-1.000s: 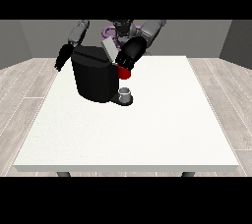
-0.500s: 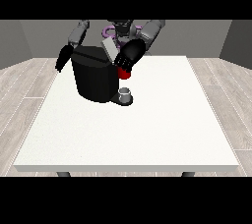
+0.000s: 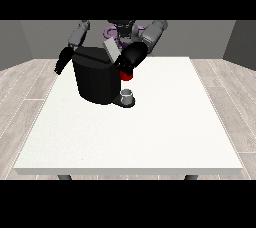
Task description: Insert the coffee pod into the coffee machine and close the lid
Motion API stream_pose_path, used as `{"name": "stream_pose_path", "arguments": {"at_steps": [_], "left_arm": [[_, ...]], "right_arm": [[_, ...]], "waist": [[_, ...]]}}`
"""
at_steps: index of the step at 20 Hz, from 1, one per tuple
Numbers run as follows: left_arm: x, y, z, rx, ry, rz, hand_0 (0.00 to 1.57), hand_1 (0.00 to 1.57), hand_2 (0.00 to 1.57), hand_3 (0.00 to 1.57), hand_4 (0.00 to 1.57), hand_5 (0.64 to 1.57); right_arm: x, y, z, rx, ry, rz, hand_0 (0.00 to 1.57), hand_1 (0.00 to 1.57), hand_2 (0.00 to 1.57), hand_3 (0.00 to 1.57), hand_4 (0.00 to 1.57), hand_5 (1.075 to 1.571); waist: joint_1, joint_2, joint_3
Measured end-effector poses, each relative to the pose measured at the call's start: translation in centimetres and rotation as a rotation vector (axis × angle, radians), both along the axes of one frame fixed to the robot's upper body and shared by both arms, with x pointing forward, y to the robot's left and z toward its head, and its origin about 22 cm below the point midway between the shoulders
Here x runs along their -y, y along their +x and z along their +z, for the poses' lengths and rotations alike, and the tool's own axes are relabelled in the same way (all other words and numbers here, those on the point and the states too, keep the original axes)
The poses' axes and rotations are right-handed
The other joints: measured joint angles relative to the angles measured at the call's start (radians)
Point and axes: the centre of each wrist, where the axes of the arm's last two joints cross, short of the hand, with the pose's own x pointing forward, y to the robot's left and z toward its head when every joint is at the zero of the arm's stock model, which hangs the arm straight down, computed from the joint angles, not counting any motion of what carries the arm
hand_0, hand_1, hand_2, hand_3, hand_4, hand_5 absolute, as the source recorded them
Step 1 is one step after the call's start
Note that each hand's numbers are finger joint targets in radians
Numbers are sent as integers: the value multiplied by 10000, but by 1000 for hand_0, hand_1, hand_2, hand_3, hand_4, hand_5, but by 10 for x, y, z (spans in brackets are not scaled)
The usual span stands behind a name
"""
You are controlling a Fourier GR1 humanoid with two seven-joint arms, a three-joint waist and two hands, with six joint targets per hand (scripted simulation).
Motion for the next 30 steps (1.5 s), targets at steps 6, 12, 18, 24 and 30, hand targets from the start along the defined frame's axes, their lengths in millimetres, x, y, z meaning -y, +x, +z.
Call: {"name": "stream_pose_path", "arguments": {"at_steps": [6, 12, 18, 24, 30], "left_arm": [[-7, -2, 5, 519, 517, 46, 510, 510, 776, 600, 0, 1571], [-16, -3, 4, 699, 838, 398, 0, 0, 565, 474, 0, 1571], [-19, -3, 3, 719, 836, 361, 0, 0, 362, 253, 0, 1571], [-9, 2, -23, -145, 786, 409, 0, 0, 0, 0, 0, 1571], [11, 2, -90, -1717, 411, -116, 0, 0, 282, 0, 0, 1571]], "right_arm": [[-2, 0, 3, 91, -75, 44, 0, 0, 0, 0, 173, 1571], [-3, -3, -1, 89, -198, 56, 0, 0, 0, 0, 117, 1571], [-3, -4, -2, -86, -73, 95, 0, 0, 0, 0, 133, 1571], [11, -8, -25, -849, 138, -302, 0, 0, 0, 0, 0, 1571], [33, -25, -65, -1955, 388, -932, 0, 0, 0, 0, 0, 1571]], "waist": [[-79, 126, 1], [-157, 117, 9], [-76, -30, 12], [491, -814, -7], [1414, -2177, -14]]}}
